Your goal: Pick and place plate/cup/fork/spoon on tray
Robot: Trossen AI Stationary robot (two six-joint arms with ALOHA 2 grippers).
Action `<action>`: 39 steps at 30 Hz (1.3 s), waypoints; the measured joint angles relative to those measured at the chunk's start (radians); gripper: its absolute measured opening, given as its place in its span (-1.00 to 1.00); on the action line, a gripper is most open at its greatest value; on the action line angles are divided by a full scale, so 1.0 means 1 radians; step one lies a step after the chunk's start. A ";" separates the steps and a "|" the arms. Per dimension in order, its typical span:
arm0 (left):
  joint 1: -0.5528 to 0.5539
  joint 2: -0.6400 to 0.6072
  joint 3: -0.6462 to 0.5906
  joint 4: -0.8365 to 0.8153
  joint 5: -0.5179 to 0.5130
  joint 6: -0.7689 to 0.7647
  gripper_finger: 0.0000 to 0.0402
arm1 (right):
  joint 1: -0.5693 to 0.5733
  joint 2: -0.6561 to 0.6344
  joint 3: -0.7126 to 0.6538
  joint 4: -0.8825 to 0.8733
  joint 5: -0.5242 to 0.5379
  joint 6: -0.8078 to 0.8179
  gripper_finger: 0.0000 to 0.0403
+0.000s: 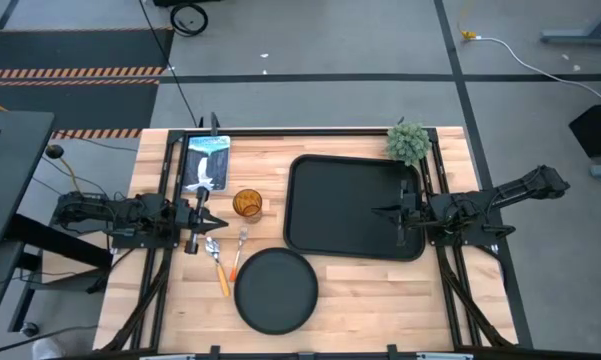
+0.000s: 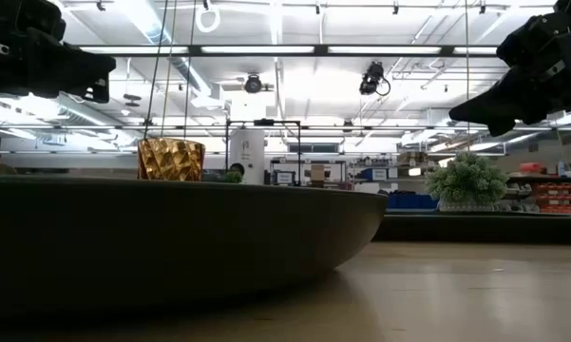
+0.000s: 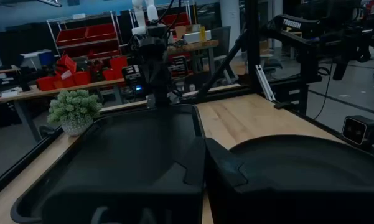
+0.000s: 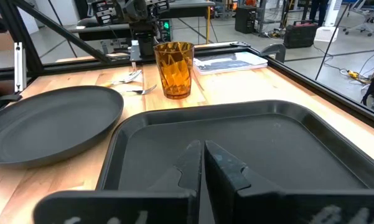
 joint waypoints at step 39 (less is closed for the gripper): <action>-0.008 0.012 0.000 0.050 -0.146 -0.514 -0.95 | 0.000 0.000 0.000 0.000 0.000 0.000 -0.87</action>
